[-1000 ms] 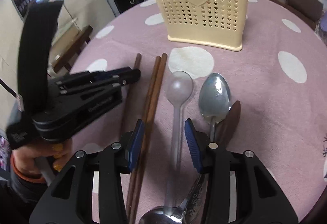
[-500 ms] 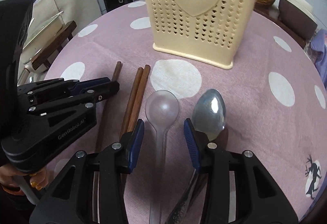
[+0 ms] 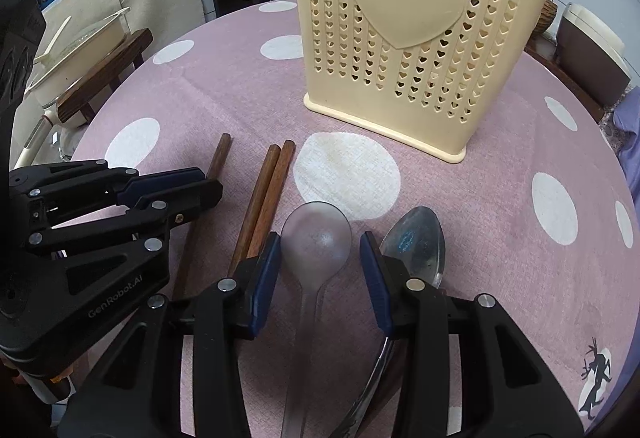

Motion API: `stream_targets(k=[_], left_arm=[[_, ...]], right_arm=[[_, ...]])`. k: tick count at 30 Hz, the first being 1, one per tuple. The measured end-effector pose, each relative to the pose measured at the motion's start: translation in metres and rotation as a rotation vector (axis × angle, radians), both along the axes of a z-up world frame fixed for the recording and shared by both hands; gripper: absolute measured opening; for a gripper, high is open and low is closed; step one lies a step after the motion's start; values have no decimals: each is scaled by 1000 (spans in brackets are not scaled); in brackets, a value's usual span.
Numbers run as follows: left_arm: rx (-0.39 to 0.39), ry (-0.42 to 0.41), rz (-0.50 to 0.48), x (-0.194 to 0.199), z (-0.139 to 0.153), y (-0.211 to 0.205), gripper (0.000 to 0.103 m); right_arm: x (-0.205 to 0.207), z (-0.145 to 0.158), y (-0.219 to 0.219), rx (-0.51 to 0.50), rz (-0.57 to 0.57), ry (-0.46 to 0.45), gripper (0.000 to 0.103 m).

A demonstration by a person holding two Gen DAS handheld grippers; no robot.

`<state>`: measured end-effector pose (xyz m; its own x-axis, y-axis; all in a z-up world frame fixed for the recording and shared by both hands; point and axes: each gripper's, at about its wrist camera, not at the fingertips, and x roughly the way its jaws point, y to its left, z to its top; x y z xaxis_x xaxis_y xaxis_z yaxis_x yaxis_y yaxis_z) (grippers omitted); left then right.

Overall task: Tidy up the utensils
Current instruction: 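Close the left gripper on a brown chopstick while the right grips the clear plastic ladle, then lift the brown chopstick and clear ladle upright toward the cream holder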

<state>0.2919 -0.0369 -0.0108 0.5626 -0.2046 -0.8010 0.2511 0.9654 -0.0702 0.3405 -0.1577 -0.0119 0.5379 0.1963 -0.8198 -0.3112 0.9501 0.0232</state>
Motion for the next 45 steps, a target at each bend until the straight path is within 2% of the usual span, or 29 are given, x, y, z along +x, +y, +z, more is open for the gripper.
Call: stream_targets(k=[2,8,15,18,26,32,36,45], left_arm=[[13,-1,-7,1,0,-3,14],[21,-6,-10,6,0,-6,13],[-53,-7,12,8,4,1,10],[-82,-47,16,3,16,3,8],[-156,-184,26,-12,69,10,7],[-190,-279,25,-24,101,13,7],[-190,-341,27,-30,116,14,7],[-220,-345,32,-30,119,20,7]], right_arm=[[2,1,-1,-3,-6,-1,37],[0,1,-7,13,-16,0,37],[-2,6,-23,105,-52,1,37],[-7,16,-30,139,-67,-29,37],[-30,69,-52,232,-104,-163,37],[-48,98,-55,212,-102,-250,37],[-52,108,-55,208,-97,-271,37],[-51,108,-49,198,-99,-266,37]])
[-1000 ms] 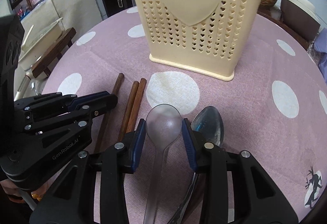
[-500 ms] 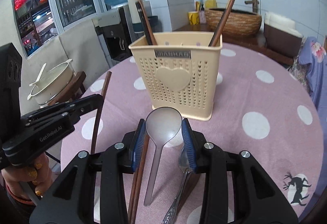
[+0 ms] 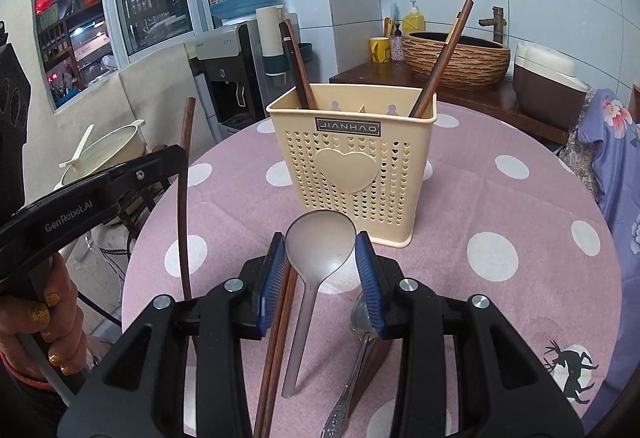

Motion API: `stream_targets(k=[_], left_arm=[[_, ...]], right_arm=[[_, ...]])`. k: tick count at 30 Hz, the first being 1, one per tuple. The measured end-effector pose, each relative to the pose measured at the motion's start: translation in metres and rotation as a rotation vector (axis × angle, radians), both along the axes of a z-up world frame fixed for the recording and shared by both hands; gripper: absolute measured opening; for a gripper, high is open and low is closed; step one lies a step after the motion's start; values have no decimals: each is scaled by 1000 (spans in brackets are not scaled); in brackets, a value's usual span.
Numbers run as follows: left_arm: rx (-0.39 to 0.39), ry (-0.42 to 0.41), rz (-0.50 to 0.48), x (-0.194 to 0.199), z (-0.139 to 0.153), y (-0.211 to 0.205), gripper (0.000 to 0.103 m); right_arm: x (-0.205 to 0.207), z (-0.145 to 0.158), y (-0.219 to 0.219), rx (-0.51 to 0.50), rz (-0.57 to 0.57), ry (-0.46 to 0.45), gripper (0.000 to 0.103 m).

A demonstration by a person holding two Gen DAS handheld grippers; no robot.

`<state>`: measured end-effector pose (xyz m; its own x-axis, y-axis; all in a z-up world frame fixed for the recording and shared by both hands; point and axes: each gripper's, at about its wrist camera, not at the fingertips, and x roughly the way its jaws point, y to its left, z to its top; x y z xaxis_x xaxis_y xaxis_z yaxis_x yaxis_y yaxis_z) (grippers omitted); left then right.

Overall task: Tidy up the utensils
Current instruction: 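Lift the brown chopstick and clear ladle upright toward the cream holder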

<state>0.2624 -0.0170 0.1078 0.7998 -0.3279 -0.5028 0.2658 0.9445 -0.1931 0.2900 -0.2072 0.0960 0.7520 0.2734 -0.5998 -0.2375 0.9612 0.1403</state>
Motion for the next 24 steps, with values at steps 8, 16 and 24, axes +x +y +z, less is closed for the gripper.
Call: stream_targets(k=[8,16,24], left_arm=[[-12,-38,-3,-8,14,4,7],[-14,-75,-1,-6,27,4,6],[-19,-101,-7,-5,40,2,6]], right_arm=[[-1,7,-1,15,2,-24,37],[1,17,-1,22,7,-41,37],[5,23,-5,28,1,-47,37]])
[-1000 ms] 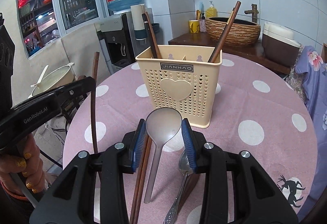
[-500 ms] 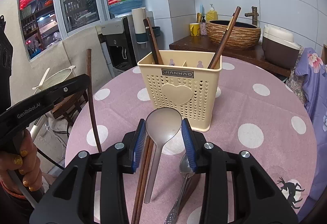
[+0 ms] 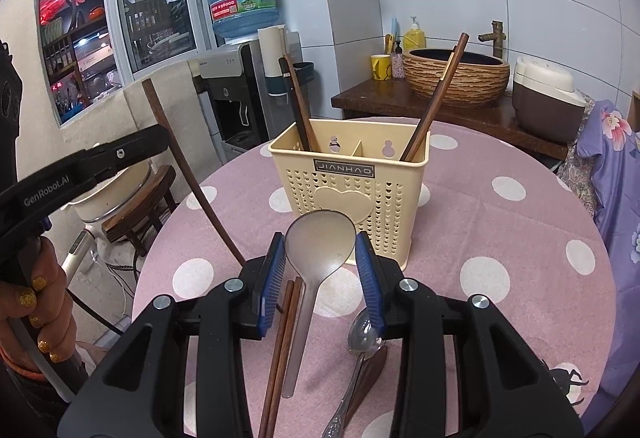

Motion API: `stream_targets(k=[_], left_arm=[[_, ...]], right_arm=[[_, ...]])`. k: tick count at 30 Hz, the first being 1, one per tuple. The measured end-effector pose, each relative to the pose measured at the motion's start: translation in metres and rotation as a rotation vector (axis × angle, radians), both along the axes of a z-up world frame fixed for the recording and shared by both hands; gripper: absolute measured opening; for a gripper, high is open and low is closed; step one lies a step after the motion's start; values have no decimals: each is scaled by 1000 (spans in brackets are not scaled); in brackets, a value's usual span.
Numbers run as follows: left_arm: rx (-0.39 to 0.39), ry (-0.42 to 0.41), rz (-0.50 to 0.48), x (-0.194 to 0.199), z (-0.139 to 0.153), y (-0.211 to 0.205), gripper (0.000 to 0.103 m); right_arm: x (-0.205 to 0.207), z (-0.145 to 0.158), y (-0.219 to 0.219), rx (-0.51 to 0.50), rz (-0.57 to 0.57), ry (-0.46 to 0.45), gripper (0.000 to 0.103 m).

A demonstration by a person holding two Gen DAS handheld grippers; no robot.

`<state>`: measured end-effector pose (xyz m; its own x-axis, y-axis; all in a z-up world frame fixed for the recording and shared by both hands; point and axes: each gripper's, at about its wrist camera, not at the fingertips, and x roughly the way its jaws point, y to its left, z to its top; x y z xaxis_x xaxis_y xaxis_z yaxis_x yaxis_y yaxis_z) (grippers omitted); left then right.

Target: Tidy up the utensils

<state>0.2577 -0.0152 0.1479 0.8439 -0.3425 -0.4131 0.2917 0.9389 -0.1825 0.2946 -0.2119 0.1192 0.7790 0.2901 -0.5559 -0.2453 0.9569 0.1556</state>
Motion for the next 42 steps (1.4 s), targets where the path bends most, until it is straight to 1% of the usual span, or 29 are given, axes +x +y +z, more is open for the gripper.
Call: stream_targets(k=[6,9,12,13,14,16,19,21,23,25,27,28,29,30,31,32,34,36,39,42], left_arm=[[3,-26,-16,0,16,-2,6],[0,-44,-35,0,30,-4,6],[5,-79,-54,3,54,-10,6],[0,-87,-59,5,62,-11,5],[-8,-103,-61,8,74,-12,1],[-6,-146,-44,11,94,-15,1],[-17,-191,-39,19,121,-21,1],[-27,-196,-27,29,133,-24,1],[-47,-185,-15,35,131,-20,1],[-42,-154,-11,38,114,-16,1],[-28,-112,24,42,86,-8,2],[-27,-78,37,46,69,-4,3],[-28,-34,43,50,52,1,11],[-24,26,36,55,31,4,26],[-30,79,37,60,12,8,32],[-45,132,48,62,-12,12,35],[-44,210,56,62,-46,17,35],[-24,280,58,59,-77,16,35],[41,345,49,51,-106,10,35],[123,370,45,40,-122,4,35]], right_arm=[[3,10,-5,17,-2,-8,37],[6,22,-8,18,-4,-25,37],[12,43,-10,8,-18,-66,37],[15,54,-10,2,-30,-94,37],[17,63,-11,1,-38,-117,37],[24,88,-15,9,-53,-168,37],[40,117,-19,18,-82,-210,37],[51,125,-20,7,-118,-229,37],[61,119,-23,27,-131,-201,37],[61,108,-25,42,-139,-191,37],[60,94,-25,29,-149,-184,37],[60,87,-24,24,-150,-178,37],[59,81,-25,26,-150,-176,37],[59,75,-26,24,-146,-166,37],[57,67,-26,20,-148,-156,37],[55,61,-27,16,-152,-151,37],[48,47,-27,11,-156,-141,37],[43,34,-27,11,-157,-123,37],[37,23,-28,18,-153,-102,37],[31,13,-27,25,-151,-83,37]])
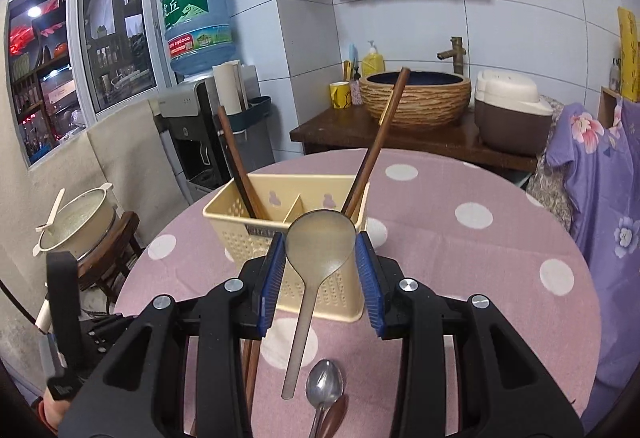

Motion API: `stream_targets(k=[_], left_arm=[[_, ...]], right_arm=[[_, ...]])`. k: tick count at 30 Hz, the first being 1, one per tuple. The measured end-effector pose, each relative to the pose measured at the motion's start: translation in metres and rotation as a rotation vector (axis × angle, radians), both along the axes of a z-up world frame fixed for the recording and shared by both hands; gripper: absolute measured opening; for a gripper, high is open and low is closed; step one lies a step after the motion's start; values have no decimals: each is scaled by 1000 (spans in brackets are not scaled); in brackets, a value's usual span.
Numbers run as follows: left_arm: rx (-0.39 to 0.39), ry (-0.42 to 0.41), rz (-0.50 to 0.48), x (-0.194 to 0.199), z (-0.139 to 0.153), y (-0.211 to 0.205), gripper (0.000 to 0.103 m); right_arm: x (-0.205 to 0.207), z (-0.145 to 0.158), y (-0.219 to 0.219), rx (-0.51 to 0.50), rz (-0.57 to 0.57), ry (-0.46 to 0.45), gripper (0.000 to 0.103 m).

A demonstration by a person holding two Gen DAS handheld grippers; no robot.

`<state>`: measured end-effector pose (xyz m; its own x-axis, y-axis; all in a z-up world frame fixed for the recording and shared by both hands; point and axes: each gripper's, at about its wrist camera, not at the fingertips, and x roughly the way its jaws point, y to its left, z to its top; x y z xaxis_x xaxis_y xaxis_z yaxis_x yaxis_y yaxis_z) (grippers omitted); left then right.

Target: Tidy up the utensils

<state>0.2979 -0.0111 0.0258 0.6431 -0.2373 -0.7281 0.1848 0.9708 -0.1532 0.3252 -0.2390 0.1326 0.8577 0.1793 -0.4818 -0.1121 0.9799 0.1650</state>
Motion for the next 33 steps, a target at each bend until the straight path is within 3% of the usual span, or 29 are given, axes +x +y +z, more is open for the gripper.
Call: stream_targets(k=[5,10,19,24,33], left_arm=[[57,45,-46,-8,-19,-14,35],[87,88,-52,-7,-35,-25,28],[206,41,-35,-2,-39,-43,18],[216,40,-31,5,-39,-48,10],[183,47,-30,8,-37,-48,8]], right_arm=[[-7,-11,5,-6,3,7,37],[-14,-18,5,6,2,18,37],[-20,-29,3,24,-5,47,37],[-23,-31,4,27,-1,51,37],[-25,-29,9,24,7,50,37]])
